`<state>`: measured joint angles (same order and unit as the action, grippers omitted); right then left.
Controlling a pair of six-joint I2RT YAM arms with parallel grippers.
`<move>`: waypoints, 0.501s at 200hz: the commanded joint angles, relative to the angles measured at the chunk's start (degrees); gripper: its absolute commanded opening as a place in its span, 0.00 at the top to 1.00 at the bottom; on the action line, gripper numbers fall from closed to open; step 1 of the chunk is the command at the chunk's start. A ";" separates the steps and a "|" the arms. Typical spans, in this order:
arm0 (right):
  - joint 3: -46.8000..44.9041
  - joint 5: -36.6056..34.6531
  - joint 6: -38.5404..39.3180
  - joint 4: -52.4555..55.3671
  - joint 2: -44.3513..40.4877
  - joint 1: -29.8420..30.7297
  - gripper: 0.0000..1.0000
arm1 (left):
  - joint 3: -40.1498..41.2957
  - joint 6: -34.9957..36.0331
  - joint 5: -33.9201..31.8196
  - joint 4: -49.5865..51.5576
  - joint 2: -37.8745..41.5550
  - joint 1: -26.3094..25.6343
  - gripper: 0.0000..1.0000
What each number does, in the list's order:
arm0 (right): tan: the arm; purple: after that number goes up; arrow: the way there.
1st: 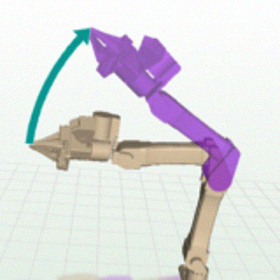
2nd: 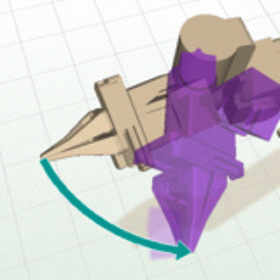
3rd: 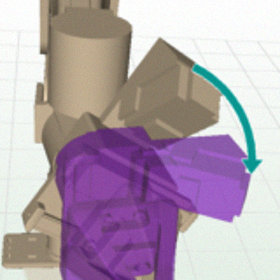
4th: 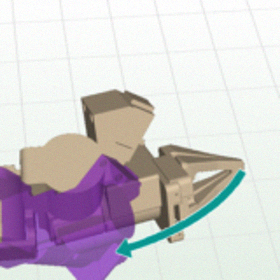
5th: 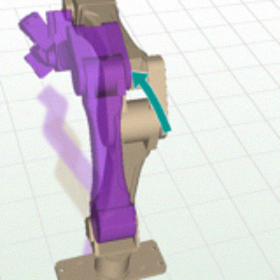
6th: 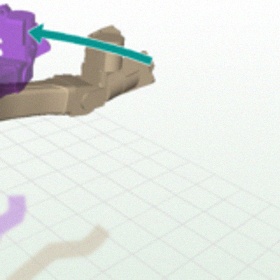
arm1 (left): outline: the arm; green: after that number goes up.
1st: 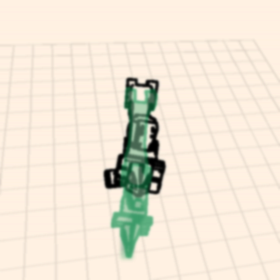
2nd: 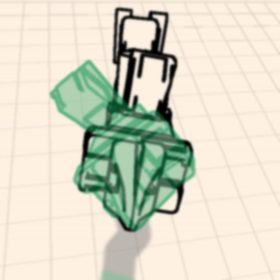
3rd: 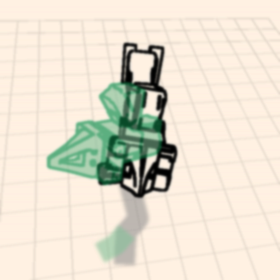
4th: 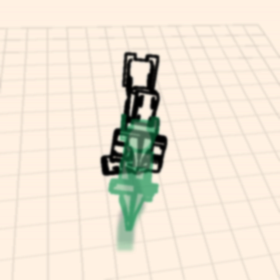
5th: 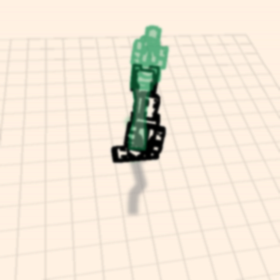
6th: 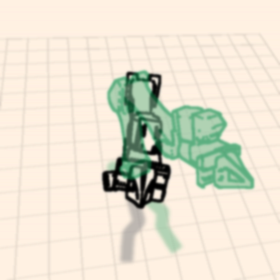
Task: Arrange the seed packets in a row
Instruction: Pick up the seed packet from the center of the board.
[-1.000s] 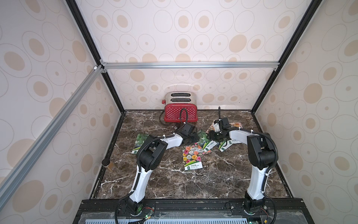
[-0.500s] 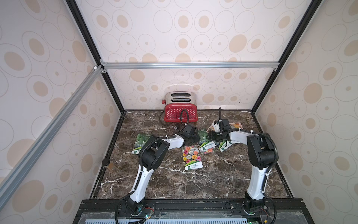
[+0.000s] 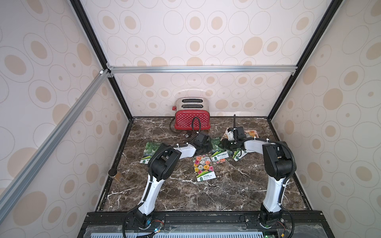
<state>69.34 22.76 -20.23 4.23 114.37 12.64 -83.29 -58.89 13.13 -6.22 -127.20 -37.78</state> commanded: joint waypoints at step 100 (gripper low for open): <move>-1.03 -0.61 2.99 7.23 -4.24 -0.69 0.26 | 6.77 15.54 5.28 12.09 17.76 6.23 1.00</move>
<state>69.08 22.85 -18.35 6.90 112.60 12.27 -76.64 -49.25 16.95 -0.95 -114.50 -33.98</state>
